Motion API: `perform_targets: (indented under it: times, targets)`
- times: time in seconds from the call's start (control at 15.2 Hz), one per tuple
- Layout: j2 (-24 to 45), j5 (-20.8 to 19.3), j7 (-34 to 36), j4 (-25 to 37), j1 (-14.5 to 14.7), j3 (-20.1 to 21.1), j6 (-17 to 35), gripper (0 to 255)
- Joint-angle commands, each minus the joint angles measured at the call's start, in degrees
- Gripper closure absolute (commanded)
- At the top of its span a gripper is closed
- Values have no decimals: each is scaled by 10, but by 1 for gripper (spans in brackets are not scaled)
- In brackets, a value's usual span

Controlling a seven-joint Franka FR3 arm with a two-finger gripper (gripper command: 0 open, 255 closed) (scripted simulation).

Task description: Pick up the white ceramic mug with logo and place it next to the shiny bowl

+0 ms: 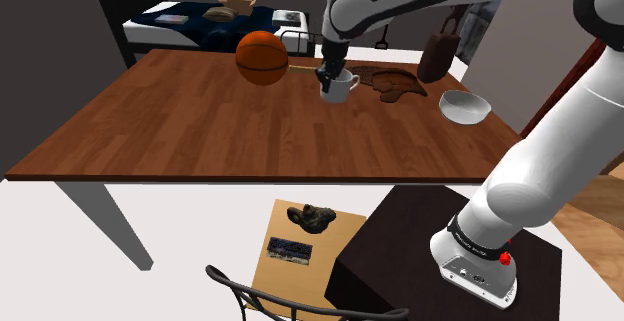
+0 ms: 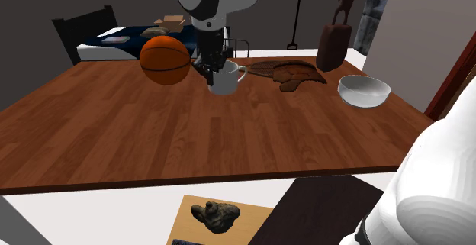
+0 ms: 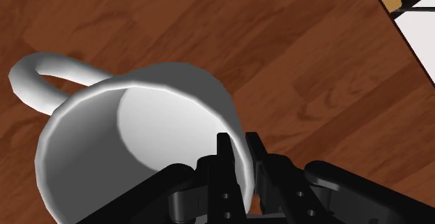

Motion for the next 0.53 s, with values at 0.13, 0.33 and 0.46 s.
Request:
perform_targets:
  times: [0.13, 0.33, 0.46]
  targets:
    - [-63, 3, -41, -70, -18, -22, 8, 255]
    - [-109, 0, -73, -117, -32, -42, 11, 255]
    - [-138, -3, -95, -146, -41, -57, 11, 255]
